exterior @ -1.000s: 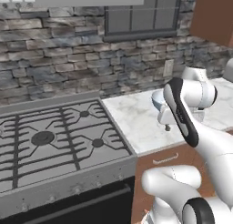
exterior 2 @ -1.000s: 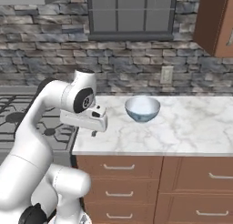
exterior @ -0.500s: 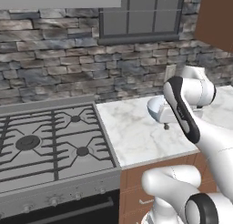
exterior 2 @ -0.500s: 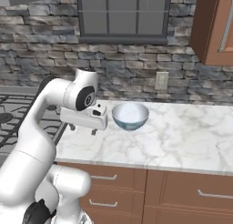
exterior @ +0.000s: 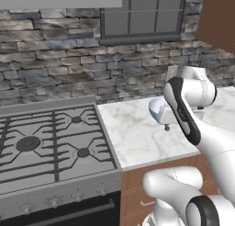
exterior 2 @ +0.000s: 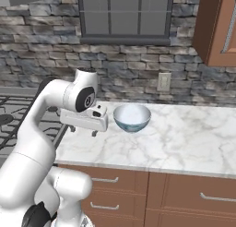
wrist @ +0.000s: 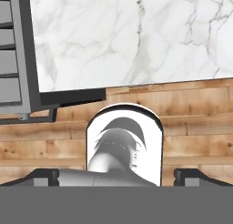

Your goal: Pick the cup and bowl from the counter and place them on the counter next to the sink.

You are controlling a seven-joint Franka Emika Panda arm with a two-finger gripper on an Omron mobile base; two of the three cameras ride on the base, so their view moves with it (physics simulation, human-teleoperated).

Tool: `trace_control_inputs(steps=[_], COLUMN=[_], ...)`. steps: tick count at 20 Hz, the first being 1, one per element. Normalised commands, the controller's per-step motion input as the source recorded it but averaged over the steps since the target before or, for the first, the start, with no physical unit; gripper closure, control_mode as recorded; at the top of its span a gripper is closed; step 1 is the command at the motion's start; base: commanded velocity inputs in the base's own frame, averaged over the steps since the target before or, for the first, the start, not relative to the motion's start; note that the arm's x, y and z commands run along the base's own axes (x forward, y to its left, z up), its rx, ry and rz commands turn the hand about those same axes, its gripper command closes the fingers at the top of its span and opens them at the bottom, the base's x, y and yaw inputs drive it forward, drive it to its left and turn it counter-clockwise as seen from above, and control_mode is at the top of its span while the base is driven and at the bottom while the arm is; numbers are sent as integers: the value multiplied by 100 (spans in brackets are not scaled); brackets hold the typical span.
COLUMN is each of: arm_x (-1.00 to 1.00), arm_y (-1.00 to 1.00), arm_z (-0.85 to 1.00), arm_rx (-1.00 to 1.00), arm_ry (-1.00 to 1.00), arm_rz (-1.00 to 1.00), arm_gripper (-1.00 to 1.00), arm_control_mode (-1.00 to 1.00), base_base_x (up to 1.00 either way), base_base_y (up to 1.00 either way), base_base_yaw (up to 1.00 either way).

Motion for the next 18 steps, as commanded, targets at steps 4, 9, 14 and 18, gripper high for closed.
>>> trace_control_inputs(steps=[4, 9, 14, 18], arm_x=[0, 0, 53, 99], arm_y=[0, 0, 2, 0], arm_z=[0, 0, 0, 0], arm_rx=[0, 0, 0, 0], arm_ry=[0, 0, -2, 0], arm_rz=[0, 0, 0, 6], arm_gripper=[-100, -100, -100, -100], arm_control_mode=[100, 100, -100, -100], base_base_x=[0, 0, 0, 0], base_base_y=[0, 0, 0, 0], base_base_yaw=[0, 0, 0, 0])
